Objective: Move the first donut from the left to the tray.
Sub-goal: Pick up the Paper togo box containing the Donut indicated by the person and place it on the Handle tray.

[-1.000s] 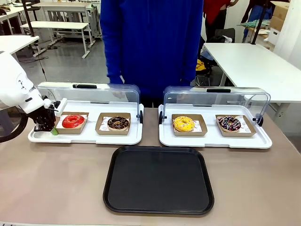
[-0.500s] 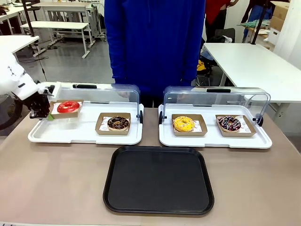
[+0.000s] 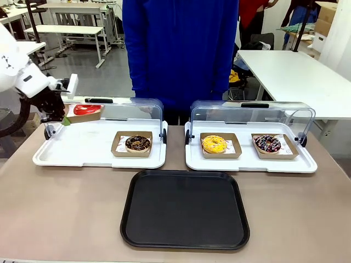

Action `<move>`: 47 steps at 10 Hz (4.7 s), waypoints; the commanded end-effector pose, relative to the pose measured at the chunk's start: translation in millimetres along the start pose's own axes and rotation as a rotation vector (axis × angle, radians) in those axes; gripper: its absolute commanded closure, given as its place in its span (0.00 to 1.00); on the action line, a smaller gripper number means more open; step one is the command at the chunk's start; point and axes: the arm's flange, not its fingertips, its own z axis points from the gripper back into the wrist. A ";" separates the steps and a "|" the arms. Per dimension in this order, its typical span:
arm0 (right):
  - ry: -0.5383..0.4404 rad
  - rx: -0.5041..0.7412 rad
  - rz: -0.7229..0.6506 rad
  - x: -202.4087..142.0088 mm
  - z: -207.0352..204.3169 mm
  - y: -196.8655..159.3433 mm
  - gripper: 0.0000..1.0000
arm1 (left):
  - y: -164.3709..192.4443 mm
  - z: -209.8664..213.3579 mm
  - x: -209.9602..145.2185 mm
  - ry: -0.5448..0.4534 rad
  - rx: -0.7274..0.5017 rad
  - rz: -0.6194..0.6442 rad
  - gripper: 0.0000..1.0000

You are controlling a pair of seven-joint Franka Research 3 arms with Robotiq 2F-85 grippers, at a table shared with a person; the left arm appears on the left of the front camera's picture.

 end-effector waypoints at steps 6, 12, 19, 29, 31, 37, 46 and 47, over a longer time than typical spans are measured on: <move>-0.035 0.000 0.024 2.4 -1.2 -2.4 0.00 | -55.2 36.3 120.7 0.022 -0.027 -0.165 0.98; -0.035 0.000 0.024 2.4 -1.2 -2.4 0.00 | -54.3 38.0 128.9 0.007 -0.049 -0.184 0.98; -0.035 0.000 0.024 2.4 -1.2 -2.4 0.00 | -54.3 38.0 128.9 0.007 -0.049 -0.184 0.98; -0.035 0.000 0.024 2.4 -1.2 -2.4 0.00 | -217.5 -47.3 304.0 0.036 -0.007 -0.201 0.98; -0.035 0.000 0.024 2.4 -1.2 -2.4 0.00 | -227.7 -59.4 303.2 0.051 -0.047 -0.192 0.98; -0.035 0.000 0.024 2.4 -1.2 -2.4 0.00 | -275.8 -96.1 312.1 0.035 -0.130 -0.183 0.98; -0.035 0.000 0.024 2.4 -1.2 -2.4 0.00 | -259.2 -89.9 312.3 0.026 -0.188 -0.135 0.00; -0.035 0.000 0.024 2.4 -1.2 -2.4 0.00 | -253.9 -80.6 314.1 0.025 -0.218 -0.119 0.38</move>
